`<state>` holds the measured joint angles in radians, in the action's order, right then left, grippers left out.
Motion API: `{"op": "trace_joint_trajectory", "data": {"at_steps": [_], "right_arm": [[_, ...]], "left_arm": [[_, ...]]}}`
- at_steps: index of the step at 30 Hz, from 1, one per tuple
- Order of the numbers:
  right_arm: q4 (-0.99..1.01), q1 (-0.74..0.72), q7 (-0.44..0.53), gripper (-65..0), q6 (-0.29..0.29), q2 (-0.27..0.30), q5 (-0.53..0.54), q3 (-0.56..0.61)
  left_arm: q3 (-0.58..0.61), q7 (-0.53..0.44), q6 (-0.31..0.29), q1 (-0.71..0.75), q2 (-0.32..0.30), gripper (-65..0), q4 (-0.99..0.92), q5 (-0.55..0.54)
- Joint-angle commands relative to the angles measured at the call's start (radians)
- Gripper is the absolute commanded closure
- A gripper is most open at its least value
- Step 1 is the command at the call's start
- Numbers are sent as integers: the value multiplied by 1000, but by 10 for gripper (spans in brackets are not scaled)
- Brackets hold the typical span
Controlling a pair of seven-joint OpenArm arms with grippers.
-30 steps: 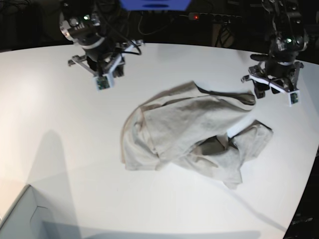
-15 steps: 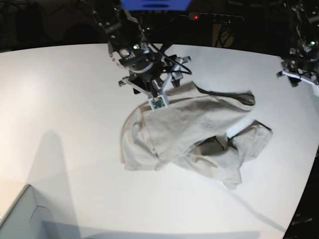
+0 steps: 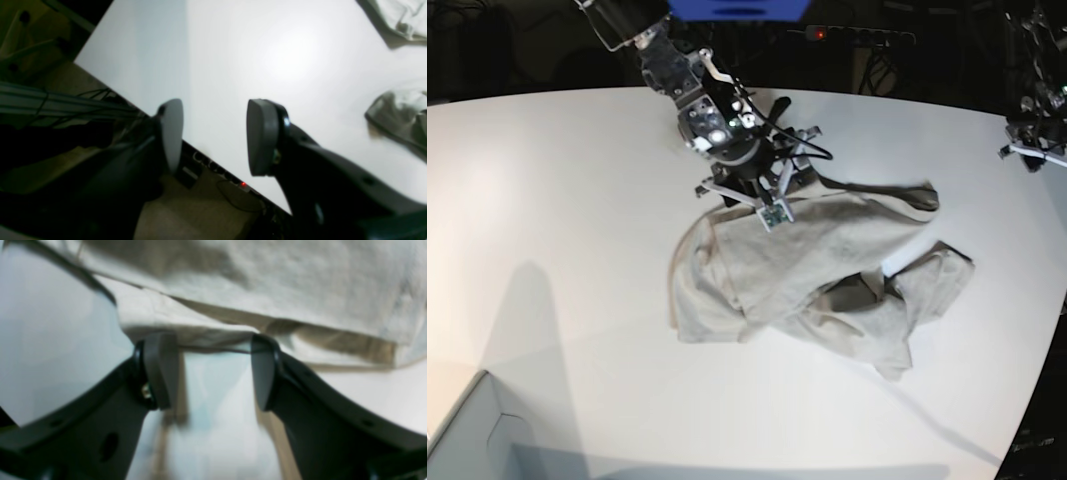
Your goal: Layout the t-shirt on the table in an organized manner, then fold the t-shirt properly
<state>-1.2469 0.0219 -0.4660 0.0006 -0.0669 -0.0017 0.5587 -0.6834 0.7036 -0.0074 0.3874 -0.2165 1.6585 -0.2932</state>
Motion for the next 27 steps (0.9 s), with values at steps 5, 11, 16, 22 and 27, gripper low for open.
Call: {"op": "trace_joint_trajectory", "data": {"at_steps": [5, 11, 16, 22, 27], "right_arm": [[35, -35, 71, -351, 0, -12, 2, 4], [172, -79, 75, -131, 6, -11, 2, 4], [0, -1, 74, 0, 3, 63, 2, -4], [-347, 143, 74, 0, 0, 189, 2, -113], [-429, 172, 74, 0, 2, 201, 6, -406]], "left_arm": [[-5, -14, 1, 2, -14, -299, 18, -1], [-5, -14, 1, 2, -13, -299, 27, -5], [-5, -14, 1, 0, -10, -299, 29, -5], [-5, -14, 1, -12, 44, -299, 105, -5], [1, -12, 1, -21, 105, -299, 173, -5]]}}
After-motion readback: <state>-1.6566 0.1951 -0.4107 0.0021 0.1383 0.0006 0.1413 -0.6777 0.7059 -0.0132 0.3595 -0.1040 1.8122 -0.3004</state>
